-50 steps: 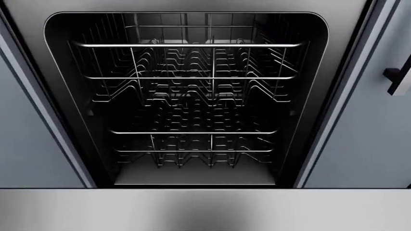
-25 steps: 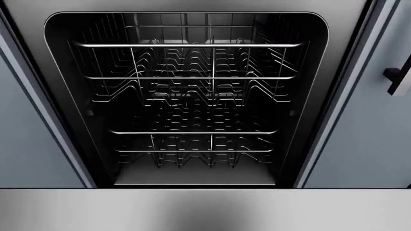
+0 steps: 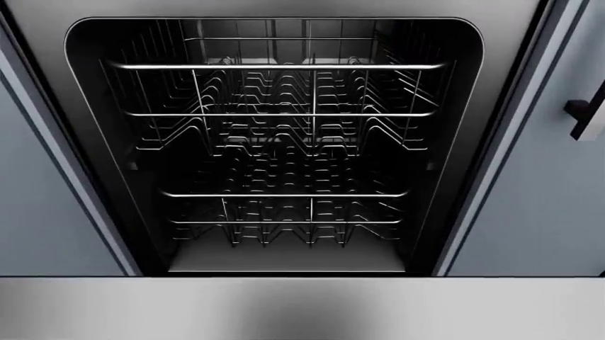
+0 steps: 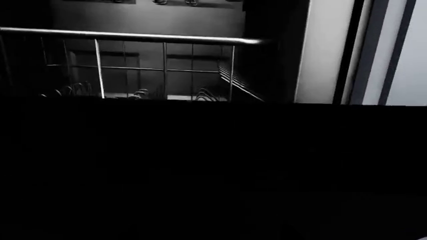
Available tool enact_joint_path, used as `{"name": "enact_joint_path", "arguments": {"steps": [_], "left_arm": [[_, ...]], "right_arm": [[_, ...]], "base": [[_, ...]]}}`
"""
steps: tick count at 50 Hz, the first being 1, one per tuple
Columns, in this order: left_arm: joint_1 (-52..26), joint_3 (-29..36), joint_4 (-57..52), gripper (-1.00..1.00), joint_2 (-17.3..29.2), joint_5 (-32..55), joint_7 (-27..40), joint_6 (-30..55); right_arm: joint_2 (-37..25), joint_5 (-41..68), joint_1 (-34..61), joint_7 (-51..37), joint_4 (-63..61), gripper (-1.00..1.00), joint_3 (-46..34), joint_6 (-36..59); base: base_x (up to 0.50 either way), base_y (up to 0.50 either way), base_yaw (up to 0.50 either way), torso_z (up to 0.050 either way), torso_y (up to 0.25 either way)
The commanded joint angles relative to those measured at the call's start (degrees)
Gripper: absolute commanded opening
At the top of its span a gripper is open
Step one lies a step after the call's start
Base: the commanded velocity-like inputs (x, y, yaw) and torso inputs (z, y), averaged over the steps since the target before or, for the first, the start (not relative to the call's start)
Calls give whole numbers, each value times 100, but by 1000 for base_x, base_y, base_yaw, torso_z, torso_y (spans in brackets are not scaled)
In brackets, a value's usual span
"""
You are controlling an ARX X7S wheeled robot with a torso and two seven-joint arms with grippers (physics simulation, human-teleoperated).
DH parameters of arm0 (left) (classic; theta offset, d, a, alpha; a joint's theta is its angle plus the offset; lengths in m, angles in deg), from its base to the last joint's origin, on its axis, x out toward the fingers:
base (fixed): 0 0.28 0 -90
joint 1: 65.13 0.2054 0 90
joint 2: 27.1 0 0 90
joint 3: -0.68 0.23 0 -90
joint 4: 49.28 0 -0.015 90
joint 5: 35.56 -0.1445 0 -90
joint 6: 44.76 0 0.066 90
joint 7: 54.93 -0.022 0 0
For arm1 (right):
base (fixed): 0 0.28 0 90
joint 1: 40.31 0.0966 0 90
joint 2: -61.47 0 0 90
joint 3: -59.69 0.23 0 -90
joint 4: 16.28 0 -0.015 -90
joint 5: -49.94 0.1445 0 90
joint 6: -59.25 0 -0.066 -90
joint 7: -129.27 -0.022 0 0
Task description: Close the dishwasher door
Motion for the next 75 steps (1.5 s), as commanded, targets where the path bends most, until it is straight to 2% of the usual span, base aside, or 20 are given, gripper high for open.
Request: {"name": "enact_joint_path", "arguments": {"steps": [1, 7, 10, 16, 20, 23, 27, 35, 45, 57, 75], "left_arm": [[-290, 826, 226, 100, 45, 14, 695, 110], [-291, 942, 226, 100, 56, 67, 742, 80], [-362, 665, 224, 100, -72, 515, -15, 193], [-471, 495, 204, 100, -119, 676, -333, 275], [-481, 501, 81, 100, -117, 671, -335, 385], [-316, 538, -450, 100, -76, 671, -284, 718], [-56, 593, -1287, 100, 1, 656, -182, 1264], [161, 661, -2183, 100, 94, 643, -62, 1906], [194, 722, -2418, 100, 127, 676, -27, 2100], [254, 796, -3317, 100, 211, 711, 92, 2787], [-90, 941, -3385, 100, 199, 712, 154, 3133]], "right_arm": [[-42, -12, 96, -180, -497, 100, -207, -42], [-59, -20, 57, -226, -593, 100, -240, -42], [-67, -19, 51, -244, -626, 100, -258, -42], [-86, -27, 35, -303, -689, 100, -314, -42], [-104, -31, 29, -354, -715, 100, -355, -42], [-6, 57, 762, -215, 343, 100, -344, -1], [14, 108, 934, -164, 341, 100, -348, 340], [27, 76, 1091, -210, 340, 100, -412, 539], [36, 50, 1211, -284, 338, 100, -507, 636], [32, 67, 1516, -389, 255, 100, -680, 913], [-18, 39, 1868, -532, 276, 100, -851, 1220]], "base": [[0, 0, 0, 0, 11], [0, 0, 0, 0, 2], [0, 0, 0, 0, 4], [0, 0, 0, 0, 3], [0, 0, 0, 0, 3], [0, 0, 0, 0, 3], [0, 0, 0, 0, 3], [5, 0, 1, 0, 0], [5, 0, 3, 0, 0], [5, 0, 3, 0, 1], [3, 0, 2, 0, 1]]}}
